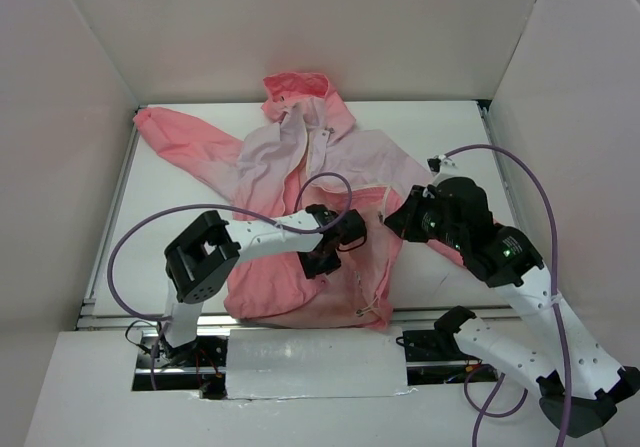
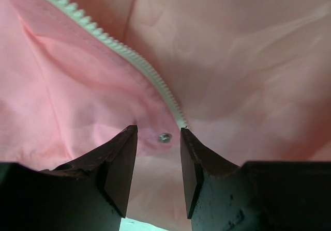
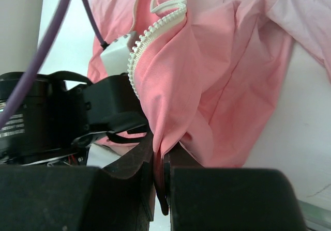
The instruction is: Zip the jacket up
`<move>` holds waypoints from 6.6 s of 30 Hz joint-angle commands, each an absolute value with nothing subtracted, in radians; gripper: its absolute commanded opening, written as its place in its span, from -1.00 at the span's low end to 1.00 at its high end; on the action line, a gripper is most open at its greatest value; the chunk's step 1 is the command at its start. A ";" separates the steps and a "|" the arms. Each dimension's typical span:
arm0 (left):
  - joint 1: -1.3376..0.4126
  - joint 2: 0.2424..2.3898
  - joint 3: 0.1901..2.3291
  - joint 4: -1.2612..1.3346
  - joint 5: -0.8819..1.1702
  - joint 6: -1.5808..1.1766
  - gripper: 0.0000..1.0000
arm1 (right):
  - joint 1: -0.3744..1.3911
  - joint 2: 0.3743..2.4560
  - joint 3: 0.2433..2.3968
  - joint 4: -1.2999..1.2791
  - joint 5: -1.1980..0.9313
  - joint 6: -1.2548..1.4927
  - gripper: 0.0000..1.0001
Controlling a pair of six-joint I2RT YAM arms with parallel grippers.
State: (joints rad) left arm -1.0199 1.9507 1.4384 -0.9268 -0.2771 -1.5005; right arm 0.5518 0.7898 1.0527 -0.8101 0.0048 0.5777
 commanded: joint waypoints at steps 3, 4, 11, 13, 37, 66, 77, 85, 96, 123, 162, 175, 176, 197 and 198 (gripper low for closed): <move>-1.025 1.948 1.457 -1.005 -0.296 -1.525 0.00 | 0.545 0.784 1.039 -0.727 -0.035 0.548 -1.00; -1.025 1.945 1.448 -1.008 -0.295 -1.528 0.00 | 0.545 0.785 1.037 -0.726 -0.037 0.548 -1.00; -1.025 1.957 1.396 -0.965 -0.258 -1.509 0.02 | 0.545 0.788 1.037 -0.721 -0.043 0.545 -1.00; -1.025 1.957 1.381 -0.951 -0.252 -1.508 0.04 | 0.545 0.785 1.037 -0.722 -0.043 0.543 -1.00; -1.025 1.957 1.209 -0.825 -0.201 -1.502 -0.51 | 0.540 0.764 1.012 -0.703 -0.089 0.551 -1.00; -1.005 0.980 0.825 -0.443 -0.371 -1.178 -1.00 | 0.568 0.867 0.677 -0.154 -0.617 0.778 -1.00; -1.002 1.224 1.182 -0.731 -0.345 -1.025 -1.00 | 0.813 0.934 0.701 -0.316 -0.250 1.050 -1.00; -1.000 1.261 1.210 -0.710 -0.235 -0.940 -0.99 | 0.848 0.888 0.689 -0.327 -0.201 1.075 -1.00; -1.000 1.269 1.186 -0.680 -0.147 -0.862 -0.97 | 0.853 0.865 0.735 -0.405 -0.157 1.091 -1.00; -1.042 1.271 0.850 -0.293 -0.017 -1.423 0.52 | 0.691 0.793 0.753 -0.727 0.150 0.914 -1.00; -1.137 1.899 1.298 -0.864 -0.183 -1.591 0.24 | 0.434 0.716 0.804 -0.726 -0.090 0.661 -1.00; -1.129 1.986 1.293 -0.894 -0.183 -1.554 0.25 | 0.434 0.700 0.811 -0.719 -0.120 0.655 -1.00; -1.129 1.987 1.290 -0.899 -0.183 -1.552 0.24 | 0.434 0.699 0.810 -0.718 -0.120 0.657 -1.00; -1.101 1.650 1.115 -0.655 -0.268 -1.439 -0.94 | 0.423 0.690 0.691 -0.652 -0.204 0.634 -1.00; -1.101 1.620 1.117 -0.652 -0.285 -1.427 -1.00 | 0.422 0.692 0.677 -0.635 -0.212 0.634 -1.00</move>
State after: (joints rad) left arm -1.1015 1.7363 1.1107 -0.6674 -0.1715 -1.4864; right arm 0.4305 0.6956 0.7147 -0.6975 -0.1749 0.6617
